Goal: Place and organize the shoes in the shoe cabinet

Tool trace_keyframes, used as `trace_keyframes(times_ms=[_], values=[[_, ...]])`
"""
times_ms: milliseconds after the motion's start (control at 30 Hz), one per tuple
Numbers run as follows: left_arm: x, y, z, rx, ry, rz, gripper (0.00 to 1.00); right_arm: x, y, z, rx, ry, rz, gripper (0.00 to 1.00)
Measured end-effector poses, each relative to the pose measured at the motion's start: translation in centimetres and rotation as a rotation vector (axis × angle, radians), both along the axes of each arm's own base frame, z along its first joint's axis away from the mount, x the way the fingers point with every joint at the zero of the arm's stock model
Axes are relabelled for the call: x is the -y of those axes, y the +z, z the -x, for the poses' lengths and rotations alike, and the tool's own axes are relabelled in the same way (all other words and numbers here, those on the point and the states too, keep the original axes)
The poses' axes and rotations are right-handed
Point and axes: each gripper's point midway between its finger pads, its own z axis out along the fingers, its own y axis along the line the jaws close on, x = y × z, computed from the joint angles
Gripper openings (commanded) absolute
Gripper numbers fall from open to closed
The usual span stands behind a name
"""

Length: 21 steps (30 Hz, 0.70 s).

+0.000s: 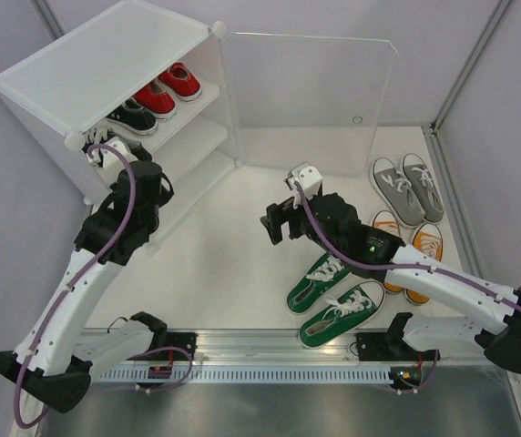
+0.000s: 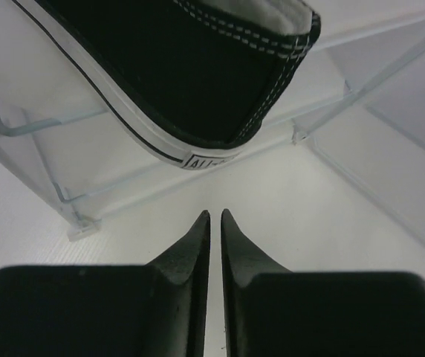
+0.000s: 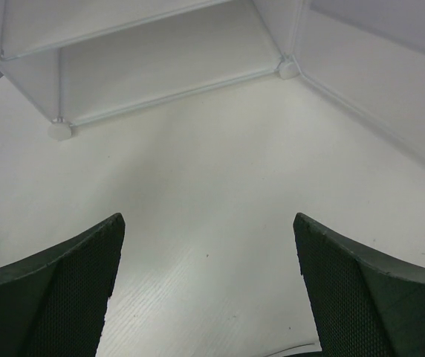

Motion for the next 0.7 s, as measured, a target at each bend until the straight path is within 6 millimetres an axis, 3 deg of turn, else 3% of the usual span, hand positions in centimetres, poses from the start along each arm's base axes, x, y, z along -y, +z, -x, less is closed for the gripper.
trace_keyframes(times_ms=[300, 533, 700], values=[[-2.6, 3.8, -0.6, 0.088, 0.157, -0.056, 0.07, 1.1, 0.0, 0.9, 0.005, 0.006, -0.016, 0.98], [-3.4, 3.6, -1.9, 0.069, 0.220, -0.101, 0.08, 1.4, -0.9, 1.2, -0.006, 0.011, -0.001, 0.98], [-4.3, 3.9, -2.6, 0.063, 0.266, -0.135, 0.15, 1.3, -1.2, 1.3, -0.009, 0.020, 0.001, 0.98]])
